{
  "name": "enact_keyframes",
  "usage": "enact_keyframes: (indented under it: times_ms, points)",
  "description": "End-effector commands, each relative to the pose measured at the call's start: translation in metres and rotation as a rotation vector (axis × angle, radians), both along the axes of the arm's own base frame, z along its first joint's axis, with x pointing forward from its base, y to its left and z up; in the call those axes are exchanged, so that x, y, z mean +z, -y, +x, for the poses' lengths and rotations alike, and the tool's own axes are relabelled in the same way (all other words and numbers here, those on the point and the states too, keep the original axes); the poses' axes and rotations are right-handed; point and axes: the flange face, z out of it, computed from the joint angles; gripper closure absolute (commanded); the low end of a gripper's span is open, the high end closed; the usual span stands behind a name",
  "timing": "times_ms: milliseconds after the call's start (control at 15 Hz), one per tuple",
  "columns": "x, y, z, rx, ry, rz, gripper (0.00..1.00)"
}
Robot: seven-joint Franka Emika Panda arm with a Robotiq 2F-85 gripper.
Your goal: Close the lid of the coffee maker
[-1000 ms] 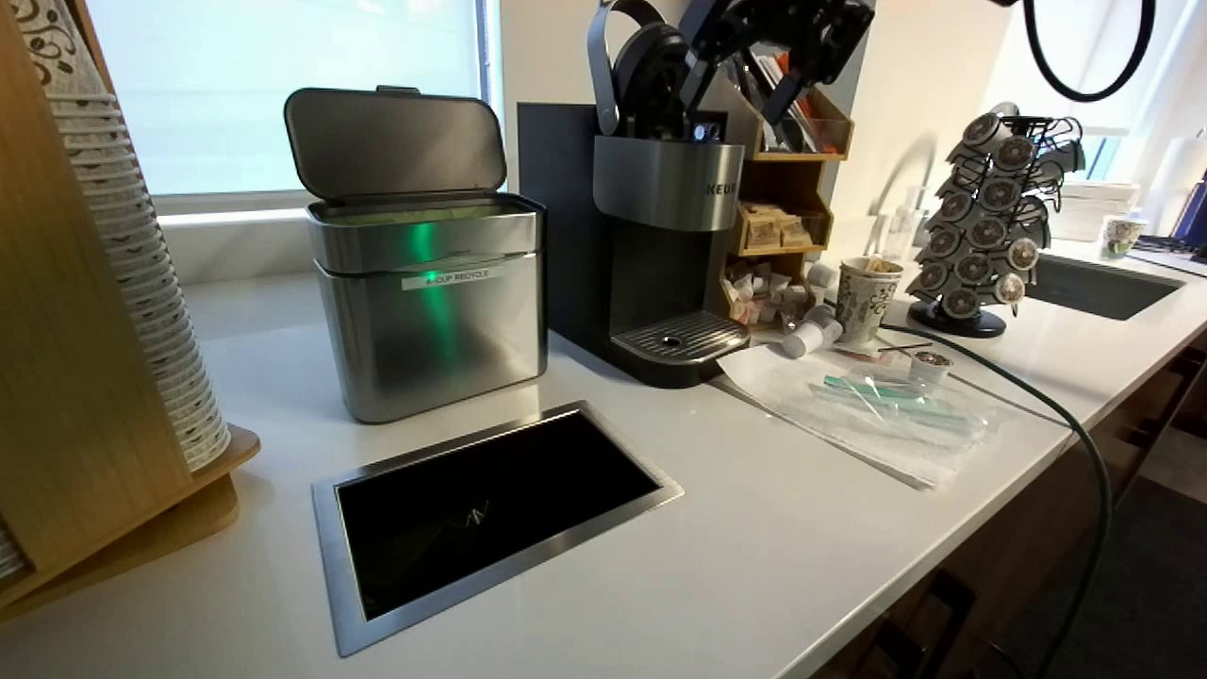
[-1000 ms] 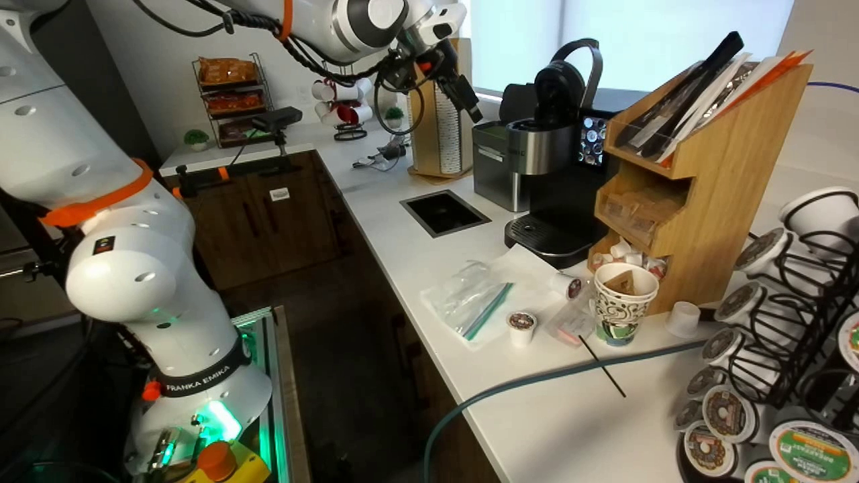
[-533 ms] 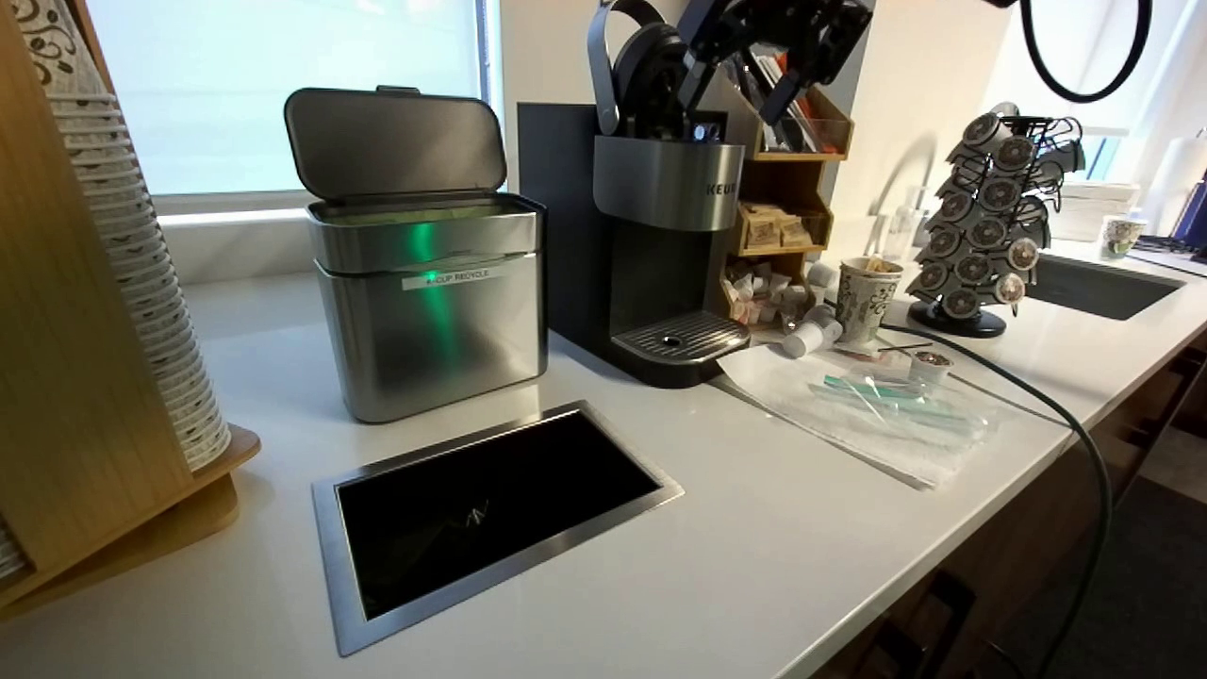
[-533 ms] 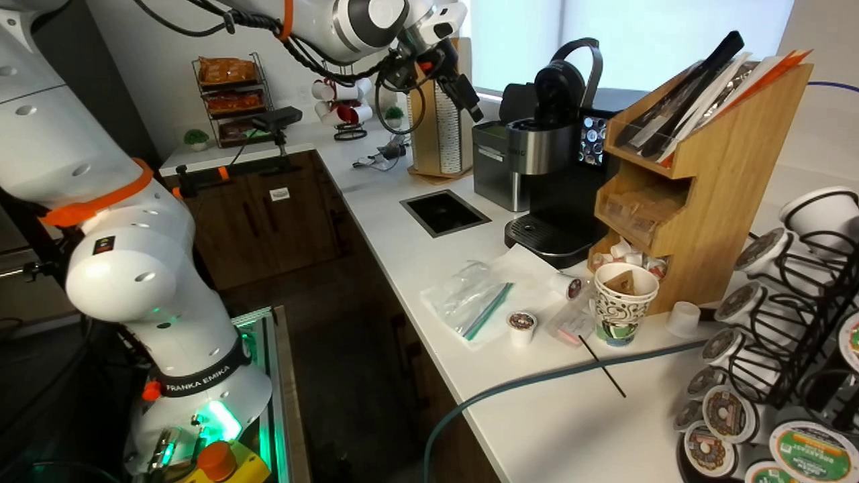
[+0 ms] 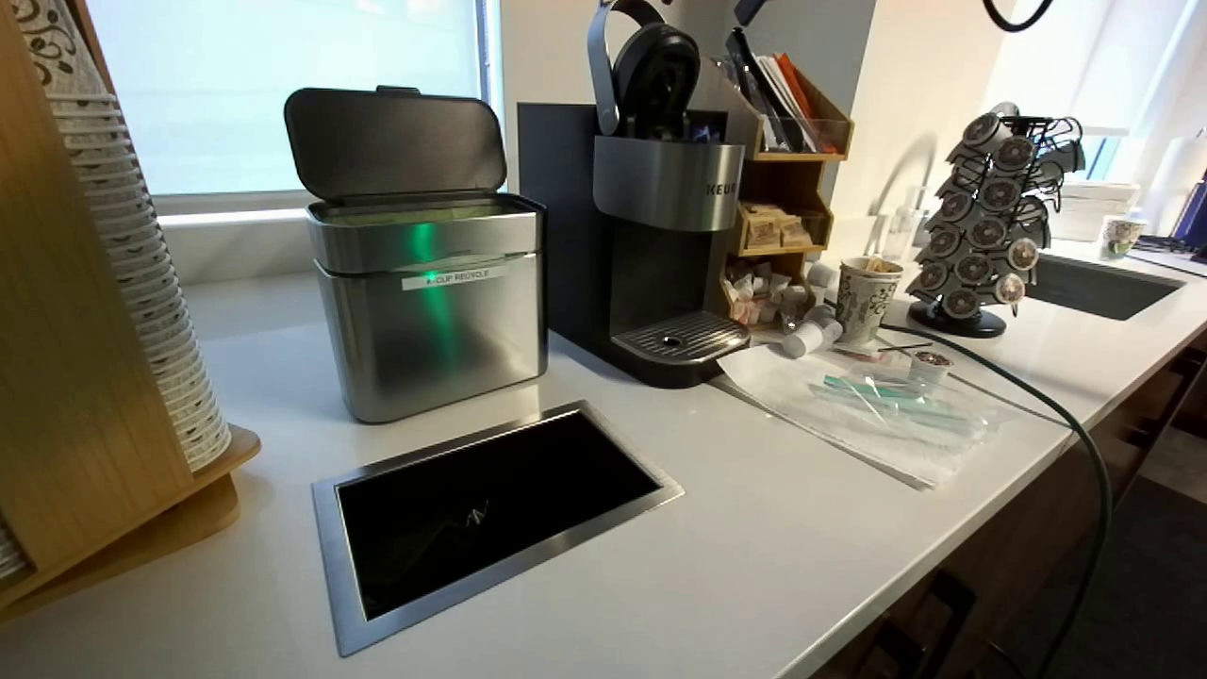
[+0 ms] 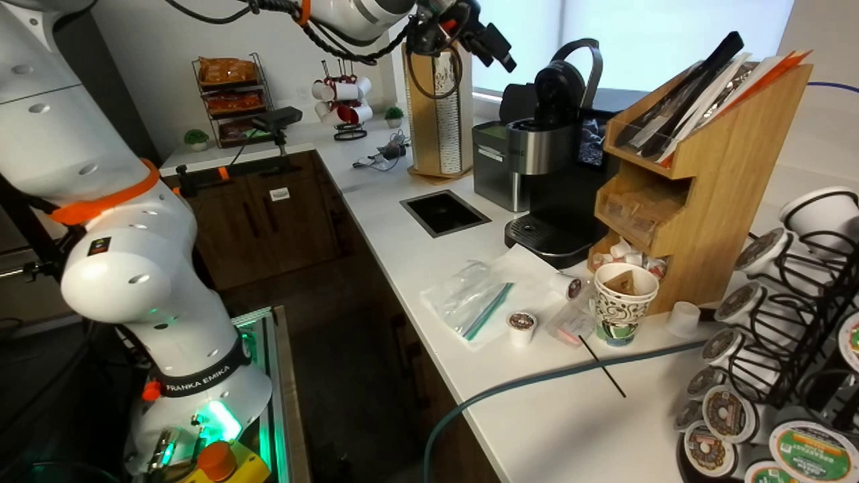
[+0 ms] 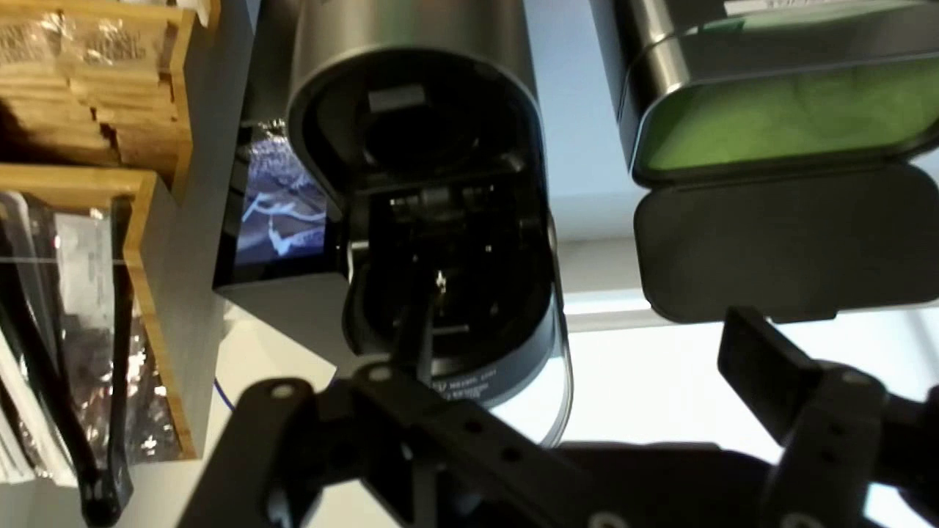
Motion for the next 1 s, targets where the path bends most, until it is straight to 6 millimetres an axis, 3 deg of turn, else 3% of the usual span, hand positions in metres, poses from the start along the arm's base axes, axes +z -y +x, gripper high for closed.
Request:
enact_keyframes:
  times_ms: [0, 133, 200, 333, 933]
  points:
    - [0.026, 0.016, 0.034, -0.003, 0.071, -0.04, 0.0]
    - [0.04, 0.026, 0.042, -0.034, 0.105, -0.062, 0.0]
    - [0.032, 0.022, 0.029, -0.017, 0.076, -0.044, 0.0]
    - [0.04, 0.029, 0.037, -0.028, 0.097, -0.055, 0.0]
    - [0.04, 0.028, 0.039, -0.025, 0.098, -0.06, 0.0]
